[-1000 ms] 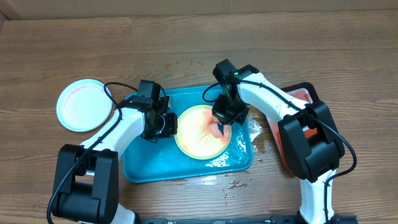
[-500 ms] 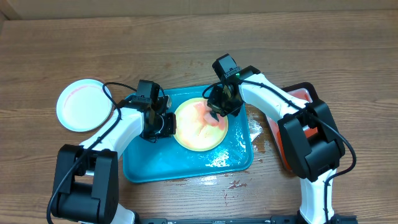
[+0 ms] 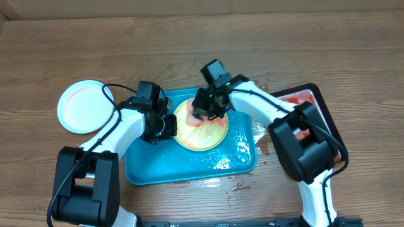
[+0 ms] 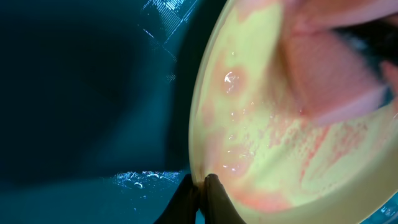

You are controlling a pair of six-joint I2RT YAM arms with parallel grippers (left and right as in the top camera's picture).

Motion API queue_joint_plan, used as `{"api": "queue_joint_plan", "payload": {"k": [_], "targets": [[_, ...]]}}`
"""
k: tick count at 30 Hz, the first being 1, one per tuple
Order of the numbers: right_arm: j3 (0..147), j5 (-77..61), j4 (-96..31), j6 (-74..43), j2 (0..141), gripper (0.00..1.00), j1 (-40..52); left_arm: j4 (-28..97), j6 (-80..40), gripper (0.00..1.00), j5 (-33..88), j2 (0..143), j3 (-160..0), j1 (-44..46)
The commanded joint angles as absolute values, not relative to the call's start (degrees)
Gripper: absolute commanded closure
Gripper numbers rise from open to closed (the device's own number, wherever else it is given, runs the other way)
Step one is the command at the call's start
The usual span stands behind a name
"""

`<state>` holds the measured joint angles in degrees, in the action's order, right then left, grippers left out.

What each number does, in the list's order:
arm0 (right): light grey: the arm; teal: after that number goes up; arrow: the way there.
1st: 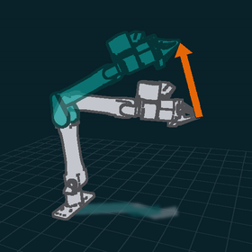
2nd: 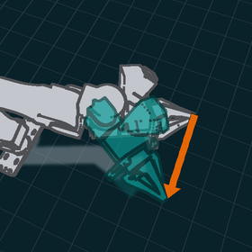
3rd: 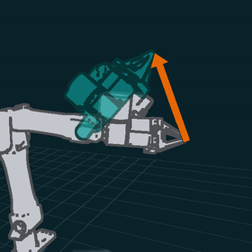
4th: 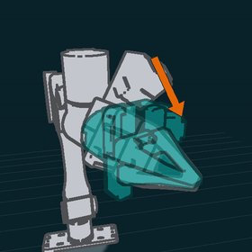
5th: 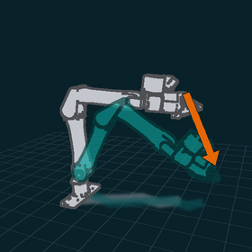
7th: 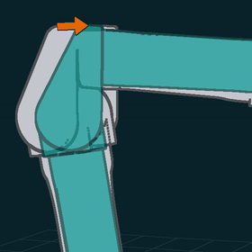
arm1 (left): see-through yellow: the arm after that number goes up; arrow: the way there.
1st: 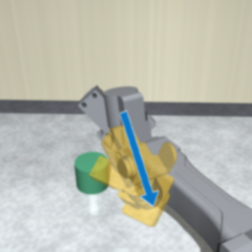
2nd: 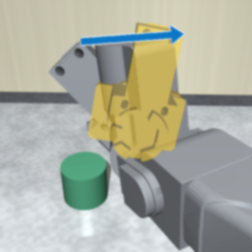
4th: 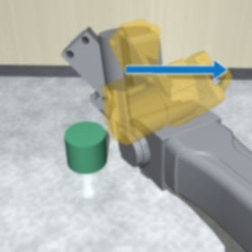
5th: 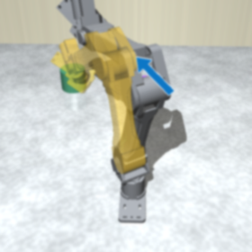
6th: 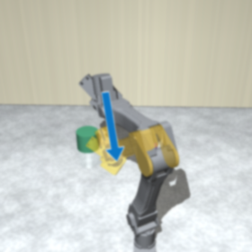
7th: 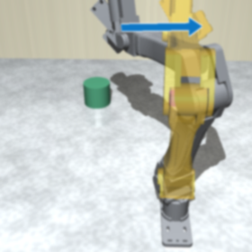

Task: Clean dirty plates on tray and stack at the side
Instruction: 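Scrub the yellow plate with the sponge while the left gripper holds it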

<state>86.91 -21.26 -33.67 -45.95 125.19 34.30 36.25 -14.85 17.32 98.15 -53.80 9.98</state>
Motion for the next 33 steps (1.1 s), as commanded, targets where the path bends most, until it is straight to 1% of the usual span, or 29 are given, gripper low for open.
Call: {"api": "queue_joint_plan", "payload": {"k": [1,3,8,13,18,21,27,30,33], "targets": [[85.6,-23.2,-34.3,-43.4,129.8,0.96,37.3,36.8,-13.3,0.95,15.1,98.1,-53.7,9.8],[85.6,-22.5,-34.1,-42.6,129.7,0.96,37.4,36.8,-13.3,0.95,15.1,98.1,-53.7,9.8],[85.8,-17.1,-37.3,-44.6,129.7,0.96,33.4,37.2,-13.3,0.96,15.0,98.1,-53.7,9.8],[87.9,-10.2,-45.5,-44.5,129.7,0.96,27.3,37.3,-13.3,0.95,15.0,98.1,-53.7,9.8],[89.5,-7.4,-52.6,-43.0,129.4,0.96,24.1,37.1,-14.4,0.95,14.9,98.1,-53.7,9.8],[89.5,-4.6,-56.4,-42.2,128.8,0.96,23.9,36.9,-14.9,0.96,14.9,98.1,-53.7,9.8],[89.5,-4.8,-60.7,-33.4,126.0,0.96,25.8,36.3,-15.9,0.96,14.9,98.1,-53.7,9.8],[89.6,-6.3,-61.1,-27.3,122.4,0.96,27.4,35.6,-17.0,0.96,14.9,98.1,-53.7,9.8],[90.3,-6.9,-62.5,-24.1,118.5,0.96,29.0,35.3,-18.0,0.96,14.9,98.1,-53.7,9.8]]}}
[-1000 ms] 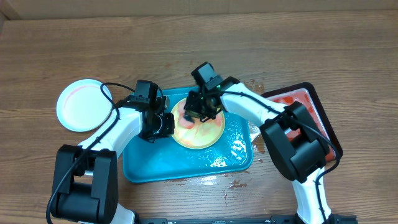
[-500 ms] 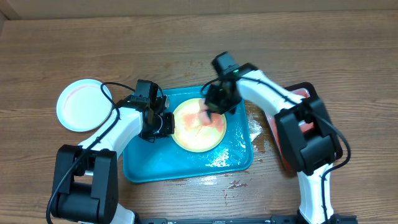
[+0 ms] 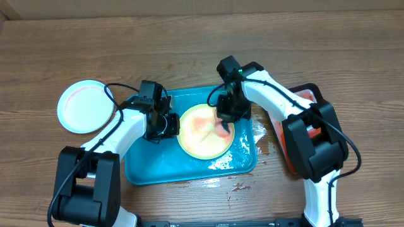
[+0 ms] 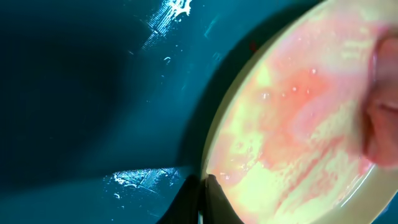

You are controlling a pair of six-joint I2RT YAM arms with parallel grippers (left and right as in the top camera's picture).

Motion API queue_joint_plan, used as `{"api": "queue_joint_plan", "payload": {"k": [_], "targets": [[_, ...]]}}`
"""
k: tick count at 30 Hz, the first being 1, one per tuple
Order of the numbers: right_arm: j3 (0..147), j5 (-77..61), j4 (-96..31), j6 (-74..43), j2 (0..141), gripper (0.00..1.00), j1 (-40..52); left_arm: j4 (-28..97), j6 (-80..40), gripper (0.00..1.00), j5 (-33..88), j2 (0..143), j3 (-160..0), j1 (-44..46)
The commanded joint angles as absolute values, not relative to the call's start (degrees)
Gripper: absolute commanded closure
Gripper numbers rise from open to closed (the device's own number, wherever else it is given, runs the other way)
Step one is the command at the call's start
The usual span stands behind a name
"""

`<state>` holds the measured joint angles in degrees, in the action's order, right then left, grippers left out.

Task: Clean dirty plates on tray and stack at the side
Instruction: 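Scrub the yellow plate with the sponge while the left gripper holds it, then raise the sponge toward the basin with the right gripper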

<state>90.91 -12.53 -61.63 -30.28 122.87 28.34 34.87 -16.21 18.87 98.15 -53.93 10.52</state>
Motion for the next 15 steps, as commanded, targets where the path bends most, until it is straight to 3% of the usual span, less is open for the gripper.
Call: {"api": "queue_joint_plan", "payload": {"k": [1,15], "targets": [[90.9,-6.9,-63.8,-23.9,116.1,0.96,29.7,35.3,-18.1,0.96,14.9,98.1,-53.7,9.8],[92.1,-4.9,-67.5,-23.4,99.9,0.96,29.9,35.4,-19.4,0.96,14.9,97.8,-54.0,9.8]]}}
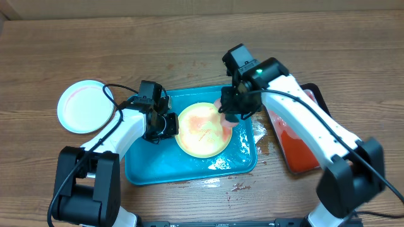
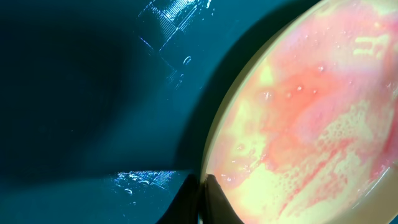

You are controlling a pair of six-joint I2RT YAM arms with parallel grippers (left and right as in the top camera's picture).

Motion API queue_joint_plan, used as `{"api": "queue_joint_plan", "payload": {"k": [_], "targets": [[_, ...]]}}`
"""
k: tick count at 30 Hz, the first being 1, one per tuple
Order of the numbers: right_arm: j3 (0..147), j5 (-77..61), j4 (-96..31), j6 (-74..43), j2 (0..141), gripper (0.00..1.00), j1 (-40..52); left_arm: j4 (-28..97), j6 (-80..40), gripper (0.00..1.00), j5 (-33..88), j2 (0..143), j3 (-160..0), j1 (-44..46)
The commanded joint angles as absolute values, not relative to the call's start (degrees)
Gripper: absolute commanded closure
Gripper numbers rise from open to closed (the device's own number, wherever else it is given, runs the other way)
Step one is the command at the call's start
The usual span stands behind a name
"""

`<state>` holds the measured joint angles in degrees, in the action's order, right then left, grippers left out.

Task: Clean dirty plates on tray and stack at the side
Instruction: 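Raise the sponge toward the basin with the right gripper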

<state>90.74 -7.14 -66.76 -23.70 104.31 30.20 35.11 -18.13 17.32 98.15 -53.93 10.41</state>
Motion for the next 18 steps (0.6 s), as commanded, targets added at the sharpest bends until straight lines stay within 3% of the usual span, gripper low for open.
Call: {"api": "queue_joint_plan", "payload": {"k": [1,5,9,10,12,18], "targets": [[92.1,-2.8,-68.3,-25.9,98.6,0.96,29.5,35.5,-19.4,0.96,14.8,97.5,-54.3,9.8],[92.1,7.3,-71.0,-32.2,94.5,0.96,27.1,36.1,-19.3,0.96,14.9,95.2,-57.0,9.8],[92.1,11.5,-73.5,-33.1,92.8,0.81,22.9,38.5,-19.2,0.95,14.8,91.6,-61.9,9.8],[92.1,11.9,-74.2,-33.1,92.8,0.81,21.9,39.4,-19.2,0.96,14.8,90.7,-63.1,9.9],[91.7,12.2,-75.6,-33.1,92.9,0.96,18.7,41.5,-18.2,0.96,14.8,88.6,-65.8,10.2],[90.5,12.2,-75.5,-33.0,92.9,0.96,11.0,46.8,-14.2,0.95,10.3,84.4,-70.9,13.6]]}}
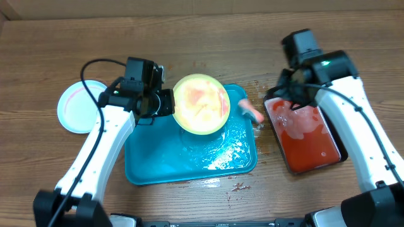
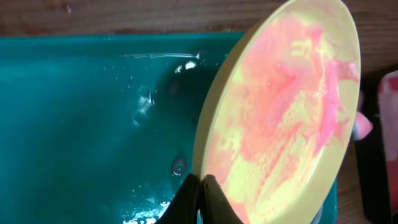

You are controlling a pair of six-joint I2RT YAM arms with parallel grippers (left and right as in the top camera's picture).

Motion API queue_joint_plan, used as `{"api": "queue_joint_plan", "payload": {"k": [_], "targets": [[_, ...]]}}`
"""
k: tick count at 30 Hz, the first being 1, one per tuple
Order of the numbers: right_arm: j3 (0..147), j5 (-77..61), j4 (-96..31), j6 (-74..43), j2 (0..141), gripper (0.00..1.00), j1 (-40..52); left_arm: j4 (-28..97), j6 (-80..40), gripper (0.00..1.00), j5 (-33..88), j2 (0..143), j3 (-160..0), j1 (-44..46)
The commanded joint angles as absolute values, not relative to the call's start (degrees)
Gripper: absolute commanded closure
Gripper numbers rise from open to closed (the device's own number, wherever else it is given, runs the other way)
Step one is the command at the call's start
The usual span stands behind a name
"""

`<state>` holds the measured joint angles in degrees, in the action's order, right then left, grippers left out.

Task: Clean dirty plates on tray and stack at the side
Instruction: 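Raise the sponge toward the basin with the right gripper, then dip the sponge into the red basin with the right gripper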

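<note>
A yellow plate (image 1: 201, 104) smeared with pink suds hangs tilted above the teal tray (image 1: 158, 157); my left gripper (image 1: 165, 104) is shut on its left rim. The left wrist view shows the plate (image 2: 280, 112) on edge, my left gripper (image 2: 202, 182) pinching the rim and the wet tray (image 2: 74, 124) well below. A pink sponge (image 1: 250, 111) lies at the tray's right edge. My right gripper (image 1: 285, 94) is over the near-left corner of the black tub; its jaws are hidden. A white plate (image 1: 82, 106) lies on the table at the left.
A black tub of red liquid (image 1: 306, 135) stands right of the tray under my right arm. Water is pooled in the tray's right half (image 1: 227, 148). Specks and drips lie on the wood in front of the tray (image 1: 238, 186).
My left gripper has lifted the yellow plate off the tray and tipped it up. My right gripper has moved from the plate's right edge to the black tub; the sponge now lies at the tray's edge.
My left gripper pinched the plate's left rim while the plate lay in the tray. My right gripper pressed the pink sponge on the plate's middle, then its right side, then its right edge. Now the plate hangs lifted and the sponge lies loose.
</note>
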<state>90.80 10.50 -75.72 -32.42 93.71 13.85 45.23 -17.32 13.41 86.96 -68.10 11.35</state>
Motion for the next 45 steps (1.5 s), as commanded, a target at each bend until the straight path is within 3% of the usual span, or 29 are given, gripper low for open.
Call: {"api": "queue_joint_plan", "payload": {"k": [1,8,10,12,17,23,31,36,45], "targets": [[90.3,12.2,-75.6,-33.0,92.9,0.96,9.8,47.8,-13.8,0.96,9.3,83.9,-71.6,14.5],[89.8,8.2,-76.6,-28.5,93.1,0.96,6.7,51.6,-15.7,0.96,2.7,83.3,-73.3,20.0],[89.4,2.0,-76.6,-24.2,93.5,0.85,7.2,52.0,-16.8,0.95,1.6,83.3,-73.3,20.2],[87.5,-2.0,-75.0,-22.2,94.3,0.60,7.4,52.0,-18.5,0.95,-0.6,83.3,-73.3,20.0],[77.2,-14.3,-65.7,-15.9,96.0,0.55,7.5,52.1,-18.5,0.95,-2.8,83.4,-73.3,18.9],[74.3,-17.0,-60.8,-10.7,96.6,0.50,10.2,52.0,-18.5,0.96,-2.7,83.9,-73.3,18.7],[74.3,-16.1,-56.1,-7.7,98.1,0.18,21.4,51.9,-20.4,0.96,-1.8,87.9,-73.3,18.7],[74.3,-12.6,-52.8,-3.6,102.1,0.14,25.9,51.2,-20.4,0.96,-0.4,88.5,-73.3,18.7],[75.1,-1.0,-46.2,6.2,105.0,0.13,25.9,51.3,-20.2,0.96,1.8,88.5,-73.3,18.8]]}}
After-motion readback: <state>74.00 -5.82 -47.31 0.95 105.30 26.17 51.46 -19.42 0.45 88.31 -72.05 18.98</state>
